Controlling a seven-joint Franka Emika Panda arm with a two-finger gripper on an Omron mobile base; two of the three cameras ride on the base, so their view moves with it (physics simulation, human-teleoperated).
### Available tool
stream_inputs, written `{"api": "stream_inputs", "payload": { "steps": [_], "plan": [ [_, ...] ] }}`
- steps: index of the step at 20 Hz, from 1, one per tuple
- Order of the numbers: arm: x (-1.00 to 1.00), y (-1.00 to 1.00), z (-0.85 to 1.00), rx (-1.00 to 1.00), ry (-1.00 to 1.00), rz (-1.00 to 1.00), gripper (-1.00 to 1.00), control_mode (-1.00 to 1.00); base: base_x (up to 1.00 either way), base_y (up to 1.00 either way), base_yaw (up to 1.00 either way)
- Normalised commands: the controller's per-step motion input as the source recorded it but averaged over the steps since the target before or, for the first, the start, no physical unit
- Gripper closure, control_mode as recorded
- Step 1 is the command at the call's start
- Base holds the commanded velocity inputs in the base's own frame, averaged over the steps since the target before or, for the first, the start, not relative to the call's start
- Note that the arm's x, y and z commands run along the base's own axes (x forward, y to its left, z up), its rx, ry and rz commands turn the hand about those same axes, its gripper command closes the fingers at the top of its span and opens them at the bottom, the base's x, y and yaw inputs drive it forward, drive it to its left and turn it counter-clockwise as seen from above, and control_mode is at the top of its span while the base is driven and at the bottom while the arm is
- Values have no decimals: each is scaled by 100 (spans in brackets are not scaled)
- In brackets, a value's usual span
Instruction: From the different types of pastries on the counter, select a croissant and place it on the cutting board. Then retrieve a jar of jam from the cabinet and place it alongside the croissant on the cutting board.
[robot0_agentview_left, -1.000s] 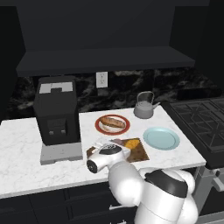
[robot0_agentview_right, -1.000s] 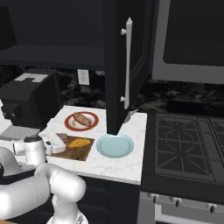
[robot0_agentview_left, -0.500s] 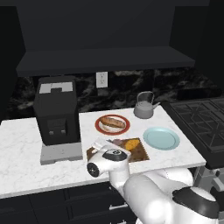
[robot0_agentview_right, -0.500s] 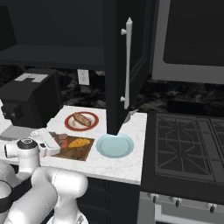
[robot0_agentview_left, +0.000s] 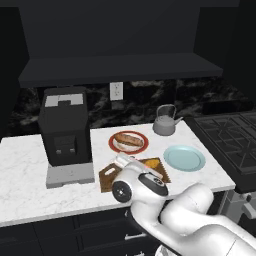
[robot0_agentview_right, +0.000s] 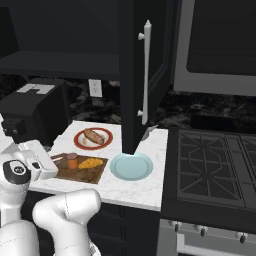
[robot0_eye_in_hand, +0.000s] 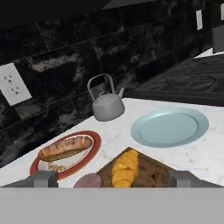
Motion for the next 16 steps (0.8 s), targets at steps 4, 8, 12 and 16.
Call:
{"api": "stream_inputs", "payload": {
  "steps": [4,8,12,16],
  "plan": [
    [-57,5,69,12,0,1,-100,-100,0,0,0],
    [-52,31,47,7,1,7,-100,-100,0,0,0],
    [-60,42,57,8,4,9,-100,-100,0,0,0],
    [-74,43,59,7,2,12,-100,-100,0,0,0]
  ]
}}
